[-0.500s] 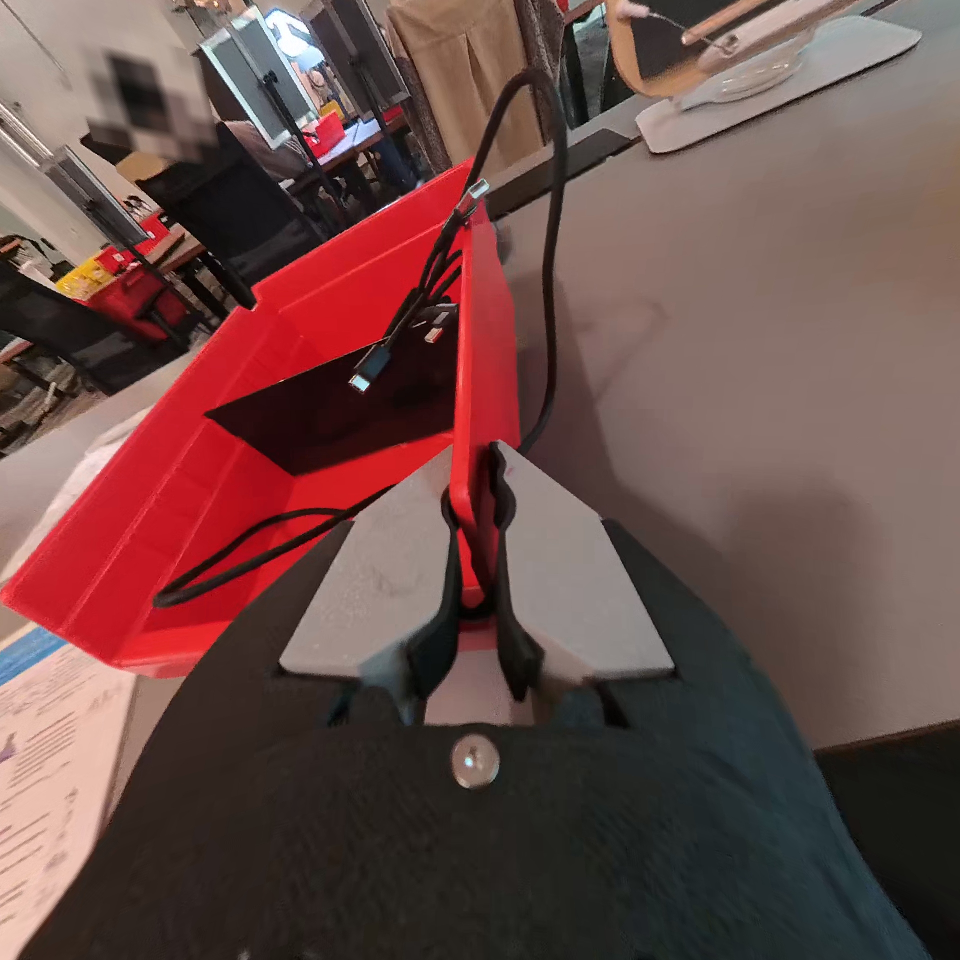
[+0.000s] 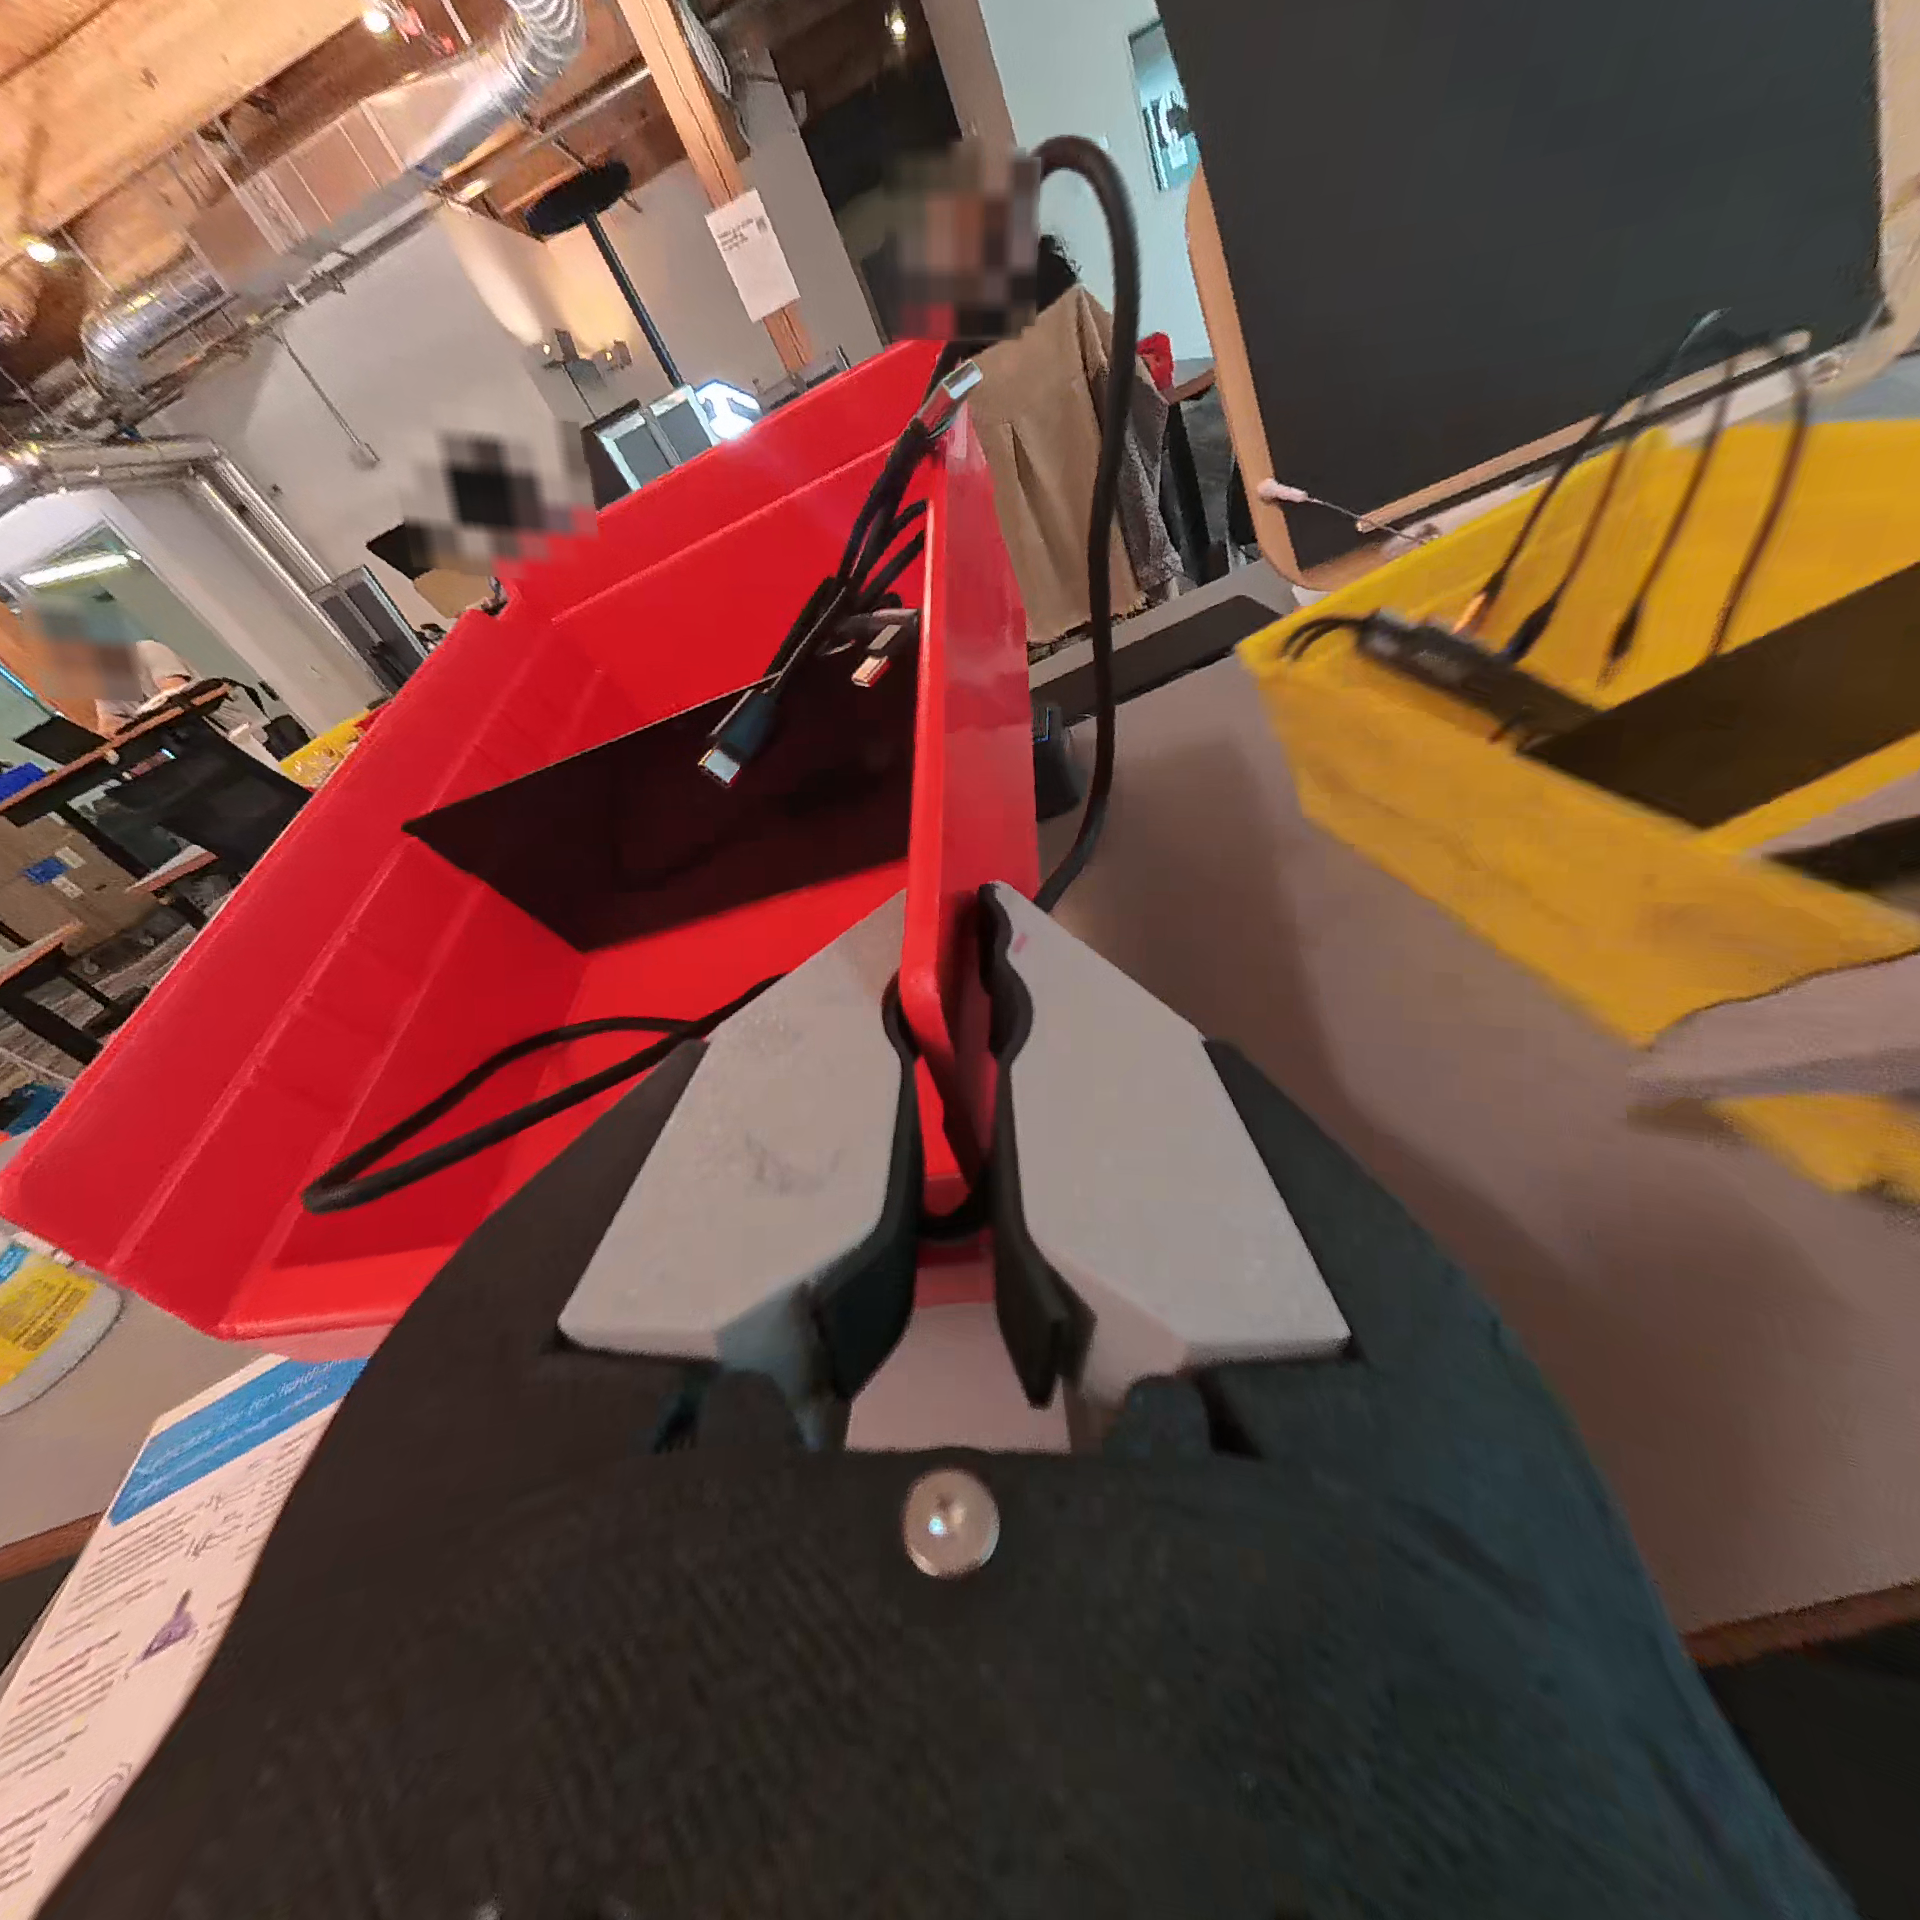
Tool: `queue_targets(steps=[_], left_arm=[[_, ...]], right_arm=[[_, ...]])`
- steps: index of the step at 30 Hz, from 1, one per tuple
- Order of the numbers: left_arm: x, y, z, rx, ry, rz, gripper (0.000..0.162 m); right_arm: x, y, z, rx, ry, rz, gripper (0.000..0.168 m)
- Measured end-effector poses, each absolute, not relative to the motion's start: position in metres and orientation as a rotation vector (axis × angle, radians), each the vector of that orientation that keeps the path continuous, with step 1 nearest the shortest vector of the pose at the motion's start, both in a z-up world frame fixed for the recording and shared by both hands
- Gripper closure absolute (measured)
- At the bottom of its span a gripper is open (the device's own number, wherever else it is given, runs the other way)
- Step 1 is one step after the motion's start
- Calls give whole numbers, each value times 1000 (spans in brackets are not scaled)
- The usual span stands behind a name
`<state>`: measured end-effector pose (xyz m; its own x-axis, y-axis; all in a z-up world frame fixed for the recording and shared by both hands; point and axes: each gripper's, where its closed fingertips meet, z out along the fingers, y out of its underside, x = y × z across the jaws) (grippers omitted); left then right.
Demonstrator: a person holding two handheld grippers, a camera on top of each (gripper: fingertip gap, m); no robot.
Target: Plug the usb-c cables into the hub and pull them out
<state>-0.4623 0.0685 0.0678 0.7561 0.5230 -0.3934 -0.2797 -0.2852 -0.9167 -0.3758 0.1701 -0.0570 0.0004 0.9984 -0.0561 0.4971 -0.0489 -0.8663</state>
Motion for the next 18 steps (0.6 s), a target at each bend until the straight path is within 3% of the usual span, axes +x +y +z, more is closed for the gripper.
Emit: queue_targets(steps=[2, 4, 8, 13, 18], left_arm=[[-465, 62, 70, -1695, -214, 796, 158], [-467, 54, 70, -1719, -220, 822, 158], [-467, 41, 74, -1735, -214, 863, 158], [-446, 58, 96, -1688, -169, 832, 159], [-382, 108, 125, -1629, 36, 727, 158]], right_arm=[[-406, 137, -45, -1560, -1560, 1020, 99], [-414, 111, -29, -1502, -1571, 1066, 104], [-379, 96, 12, -1369, -1594, 1248, 100], [-316, 171, 47, -1295, -1496, 1168, 100], [-243, 274, 49, -1355, -1462, 860, 102]])
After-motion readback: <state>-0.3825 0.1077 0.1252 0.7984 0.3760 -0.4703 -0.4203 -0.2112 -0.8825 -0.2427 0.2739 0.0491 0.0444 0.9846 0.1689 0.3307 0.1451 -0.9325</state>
